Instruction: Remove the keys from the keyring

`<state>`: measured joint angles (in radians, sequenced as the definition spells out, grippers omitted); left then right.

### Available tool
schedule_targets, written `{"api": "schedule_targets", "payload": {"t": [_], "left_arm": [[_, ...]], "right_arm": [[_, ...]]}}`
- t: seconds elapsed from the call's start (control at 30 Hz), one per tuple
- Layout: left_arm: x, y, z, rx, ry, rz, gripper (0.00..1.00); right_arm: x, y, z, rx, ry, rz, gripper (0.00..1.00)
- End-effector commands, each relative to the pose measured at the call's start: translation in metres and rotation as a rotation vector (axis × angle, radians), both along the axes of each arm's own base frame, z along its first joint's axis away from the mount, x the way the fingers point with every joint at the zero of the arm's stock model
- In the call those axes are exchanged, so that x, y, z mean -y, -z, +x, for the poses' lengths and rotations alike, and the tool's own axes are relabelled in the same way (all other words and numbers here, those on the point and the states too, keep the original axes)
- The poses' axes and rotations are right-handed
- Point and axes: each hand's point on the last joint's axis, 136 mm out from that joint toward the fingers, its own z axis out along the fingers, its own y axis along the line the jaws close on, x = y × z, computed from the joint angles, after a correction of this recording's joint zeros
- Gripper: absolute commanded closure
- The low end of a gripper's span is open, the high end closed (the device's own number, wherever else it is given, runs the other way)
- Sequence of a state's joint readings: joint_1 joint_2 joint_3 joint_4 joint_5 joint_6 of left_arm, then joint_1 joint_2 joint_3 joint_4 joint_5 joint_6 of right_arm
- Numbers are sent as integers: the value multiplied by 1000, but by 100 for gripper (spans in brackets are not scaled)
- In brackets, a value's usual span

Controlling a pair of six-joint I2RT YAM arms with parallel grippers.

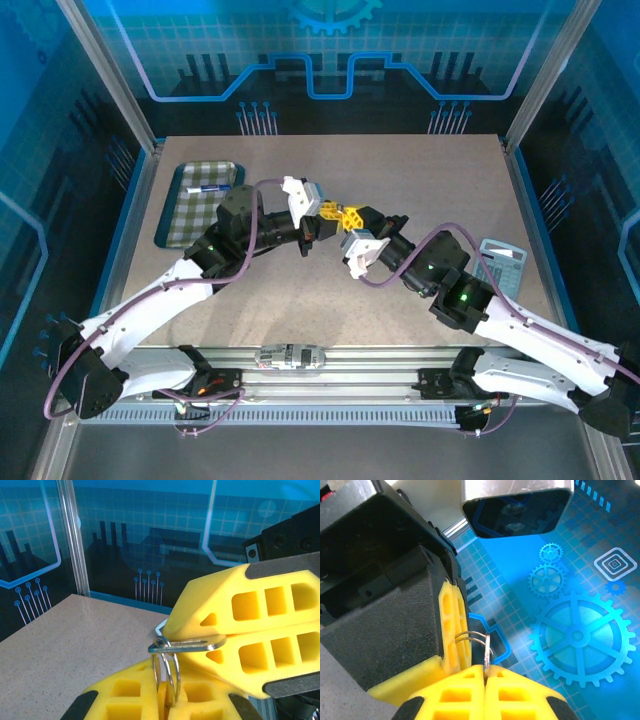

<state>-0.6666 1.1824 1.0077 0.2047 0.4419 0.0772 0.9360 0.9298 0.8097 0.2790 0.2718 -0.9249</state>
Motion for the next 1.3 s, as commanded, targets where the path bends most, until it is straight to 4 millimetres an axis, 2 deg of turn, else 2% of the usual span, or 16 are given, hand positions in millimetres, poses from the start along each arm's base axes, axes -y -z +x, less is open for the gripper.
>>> {"api": "schedule_targets", "payload": {"t": [0.0,0.33,0.47,0.6,0.7,0.9,1.17,1.27], "left_arm": [[-5,-72,-16,163,26,-144,100],[-15,-79,-19,163,27,-162,100],[-20,-83,-22,158,52,-162,100],[-22,-83,-22,149,49,-159,100],[-21,-82,-24,141,67,-152,100],[-25,-82,-22,141,57,-152,100],[-31,-84,-24,157,45,-146,100],[-32,-83,-23,156,42,-144,100]], "right_arm": [[-38,96,-35,-140,-230,-328,100],[-31,93,-47,-275,-335,-246,100],[-31,111,-42,-264,-299,-340,100],[-30,109,-40,-236,-285,-351,100],[-28,119,-33,-207,-244,-422,100],[-21,118,-32,-214,-235,-404,100],[-12,120,-24,-169,-173,-488,100],[-11,120,-27,-183,-187,-498,100]]}}
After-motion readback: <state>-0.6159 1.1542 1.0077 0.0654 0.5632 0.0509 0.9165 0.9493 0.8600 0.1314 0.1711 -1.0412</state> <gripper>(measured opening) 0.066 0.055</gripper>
